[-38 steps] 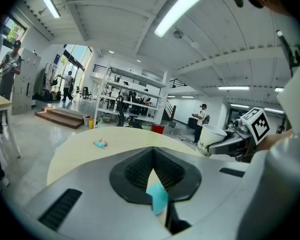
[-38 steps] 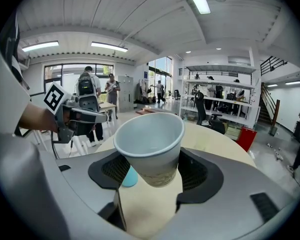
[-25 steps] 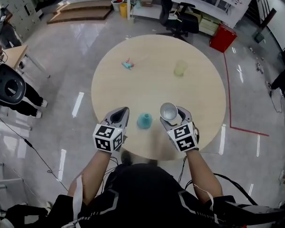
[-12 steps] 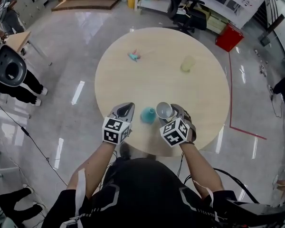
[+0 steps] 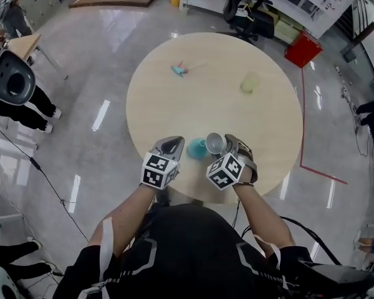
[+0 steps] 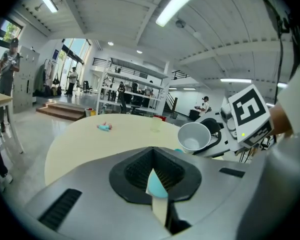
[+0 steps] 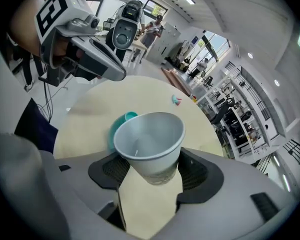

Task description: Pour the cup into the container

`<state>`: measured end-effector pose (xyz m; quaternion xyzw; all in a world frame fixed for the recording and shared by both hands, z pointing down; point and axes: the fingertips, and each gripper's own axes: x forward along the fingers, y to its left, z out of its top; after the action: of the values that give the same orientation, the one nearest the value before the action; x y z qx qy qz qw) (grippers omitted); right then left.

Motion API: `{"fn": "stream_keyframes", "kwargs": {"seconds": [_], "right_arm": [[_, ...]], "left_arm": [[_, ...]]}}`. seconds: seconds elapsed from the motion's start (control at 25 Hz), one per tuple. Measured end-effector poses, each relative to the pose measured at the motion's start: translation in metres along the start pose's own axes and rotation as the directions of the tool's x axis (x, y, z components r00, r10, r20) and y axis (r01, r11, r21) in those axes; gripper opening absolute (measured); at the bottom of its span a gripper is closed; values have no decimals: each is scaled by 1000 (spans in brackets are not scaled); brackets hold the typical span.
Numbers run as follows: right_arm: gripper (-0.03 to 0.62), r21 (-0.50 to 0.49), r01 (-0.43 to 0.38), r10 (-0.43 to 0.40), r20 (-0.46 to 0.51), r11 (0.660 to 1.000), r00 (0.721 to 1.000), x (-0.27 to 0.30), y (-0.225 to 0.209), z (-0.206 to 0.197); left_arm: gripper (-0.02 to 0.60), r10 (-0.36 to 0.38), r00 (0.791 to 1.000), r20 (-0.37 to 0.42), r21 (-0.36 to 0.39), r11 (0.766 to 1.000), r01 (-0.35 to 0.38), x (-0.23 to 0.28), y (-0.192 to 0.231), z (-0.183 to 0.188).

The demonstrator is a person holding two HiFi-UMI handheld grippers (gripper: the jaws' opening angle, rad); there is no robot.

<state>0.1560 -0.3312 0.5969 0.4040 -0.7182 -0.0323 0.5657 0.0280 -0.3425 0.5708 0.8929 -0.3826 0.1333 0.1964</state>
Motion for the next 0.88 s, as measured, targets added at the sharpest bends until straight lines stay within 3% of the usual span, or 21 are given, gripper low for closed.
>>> {"fn": "stream_keyframes", "kwargs": {"seconds": [0.88], "right_arm": [[305,-111,38,-46,-63,993,997,6,-8,7]], "left_arm": [[-8,-43,999,-16,19,999,44,13,-12,-4]]}}
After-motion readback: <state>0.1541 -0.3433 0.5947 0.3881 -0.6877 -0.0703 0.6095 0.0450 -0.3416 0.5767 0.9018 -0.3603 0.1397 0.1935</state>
